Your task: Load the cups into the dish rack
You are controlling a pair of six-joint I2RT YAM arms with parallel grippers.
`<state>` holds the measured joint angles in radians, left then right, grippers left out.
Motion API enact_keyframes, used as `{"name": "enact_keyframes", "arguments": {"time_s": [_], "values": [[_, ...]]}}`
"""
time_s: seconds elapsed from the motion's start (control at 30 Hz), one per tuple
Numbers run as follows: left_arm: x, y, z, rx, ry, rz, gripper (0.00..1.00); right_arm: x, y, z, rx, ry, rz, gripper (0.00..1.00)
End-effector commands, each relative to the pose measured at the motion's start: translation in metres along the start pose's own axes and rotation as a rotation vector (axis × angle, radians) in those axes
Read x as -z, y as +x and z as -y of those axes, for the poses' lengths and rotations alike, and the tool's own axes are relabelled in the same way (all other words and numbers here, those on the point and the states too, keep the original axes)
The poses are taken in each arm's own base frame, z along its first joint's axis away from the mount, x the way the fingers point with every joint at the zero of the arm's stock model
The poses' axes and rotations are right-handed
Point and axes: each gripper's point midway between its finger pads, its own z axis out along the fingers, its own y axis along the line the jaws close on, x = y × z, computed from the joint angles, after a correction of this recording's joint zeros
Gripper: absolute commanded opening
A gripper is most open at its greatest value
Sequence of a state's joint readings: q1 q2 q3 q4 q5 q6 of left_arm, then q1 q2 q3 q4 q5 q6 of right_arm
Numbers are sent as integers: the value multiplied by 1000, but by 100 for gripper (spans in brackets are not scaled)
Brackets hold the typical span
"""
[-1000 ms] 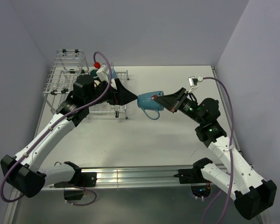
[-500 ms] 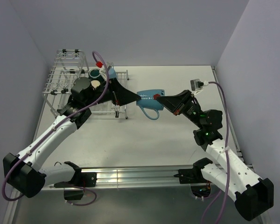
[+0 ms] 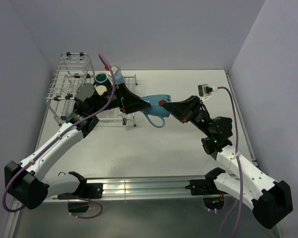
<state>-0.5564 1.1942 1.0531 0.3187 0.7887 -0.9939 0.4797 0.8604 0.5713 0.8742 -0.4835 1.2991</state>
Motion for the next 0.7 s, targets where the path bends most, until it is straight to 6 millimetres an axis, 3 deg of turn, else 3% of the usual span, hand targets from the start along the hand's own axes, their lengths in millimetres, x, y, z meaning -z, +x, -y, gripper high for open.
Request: {"name": "enact_keyframes", "arguments": {"time_s": [0.0, 0.47, 0.57, 0.6, 0.67], "values": [[-1, 0, 17, -30, 67, -5, 99, -11, -19, -48, 100, -135, 76, 0], [-7, 6, 16, -16, 69, -18, 95, -21, -15, -45, 154, -114, 80, 0], [-7, 7, 20, -13, 88, -22, 75, -22, -13, -42, 150, -115, 77, 0], [-8, 8, 20, -7, 92, -25, 63, -22, -12, -41, 147, -114, 74, 0], [-7, 9, 21, -8, 96, -26, 56, -23, -11, -41, 146, -117, 73, 0]]}}
